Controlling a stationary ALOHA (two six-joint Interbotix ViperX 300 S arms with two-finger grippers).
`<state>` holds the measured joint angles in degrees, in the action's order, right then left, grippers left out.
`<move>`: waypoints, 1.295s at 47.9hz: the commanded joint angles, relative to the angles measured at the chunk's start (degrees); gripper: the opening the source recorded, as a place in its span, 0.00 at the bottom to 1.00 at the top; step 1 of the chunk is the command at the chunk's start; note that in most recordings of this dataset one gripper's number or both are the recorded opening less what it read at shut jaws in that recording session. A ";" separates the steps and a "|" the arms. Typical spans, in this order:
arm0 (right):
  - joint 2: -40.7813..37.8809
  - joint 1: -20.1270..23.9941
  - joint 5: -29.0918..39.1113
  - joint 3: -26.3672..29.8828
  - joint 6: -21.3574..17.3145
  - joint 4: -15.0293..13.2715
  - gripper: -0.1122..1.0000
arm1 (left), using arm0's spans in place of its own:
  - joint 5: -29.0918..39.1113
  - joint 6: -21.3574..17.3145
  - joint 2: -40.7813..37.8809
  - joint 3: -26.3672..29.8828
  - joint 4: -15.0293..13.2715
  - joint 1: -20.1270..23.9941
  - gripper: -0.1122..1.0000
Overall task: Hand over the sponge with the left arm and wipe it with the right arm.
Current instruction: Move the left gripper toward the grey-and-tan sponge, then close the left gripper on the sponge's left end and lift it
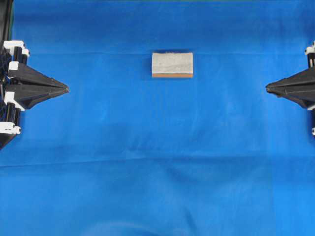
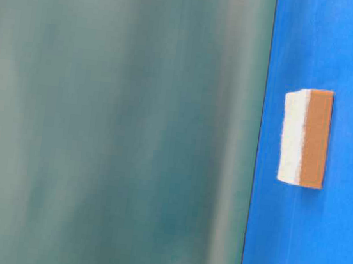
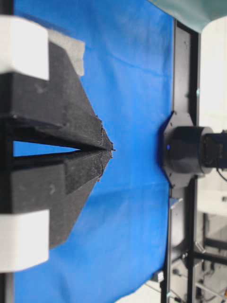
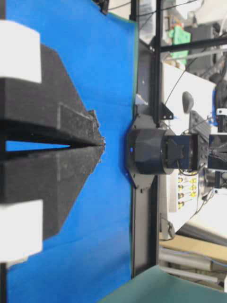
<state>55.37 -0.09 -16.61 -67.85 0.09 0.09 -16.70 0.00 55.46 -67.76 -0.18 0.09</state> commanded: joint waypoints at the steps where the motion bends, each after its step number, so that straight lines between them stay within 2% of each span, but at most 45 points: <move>1: -0.70 -0.26 -0.26 2.29 0.09 -0.26 0.10 | -0.62 -0.79 -0.79 1.49 -0.97 0.53 0.10; 12: -2.11 -0.44 2.37 3.96 0.09 -0.26 0.10 | -0.79 -1.14 -3.25 2.99 -0.97 3.25 0.10; 22: -3.60 -0.44 2.46 4.22 0.09 -0.26 0.10 | -0.97 -1.14 -10.02 4.39 -0.97 10.02 0.11; 29: -4.31 -0.62 2.46 4.31 0.09 -0.26 0.10 | -2.46 -2.55 -16.70 6.06 -0.79 12.13 0.12; 33: -4.48 -0.88 2.55 4.22 0.09 -0.26 0.10 | -2.64 -4.31 -20.65 7.47 -0.88 12.74 0.28; 42: -4.92 -1.14 2.55 4.13 0.09 -0.18 0.10 | -1.93 -5.98 -31.99 12.92 -0.97 14.94 0.75; 46: -5.01 -1.14 2.55 4.13 -0.09 -0.18 0.10 | -1.67 -6.06 -37.18 15.21 -0.97 16.08 0.91; 49: -5.19 -1.14 2.55 4.04 -0.18 -0.26 0.10 | -1.76 -6.15 -41.22 16.96 -0.97 16.61 0.95; 62: -5.45 -1.32 4.04 3.96 -0.26 -0.26 0.10 | -1.67 -7.73 -57.13 25.49 -0.88 16.70 0.94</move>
<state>50.27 -1.23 -12.57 -64.95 -0.09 0.00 -18.19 -7.29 0.97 -45.35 -1.05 16.61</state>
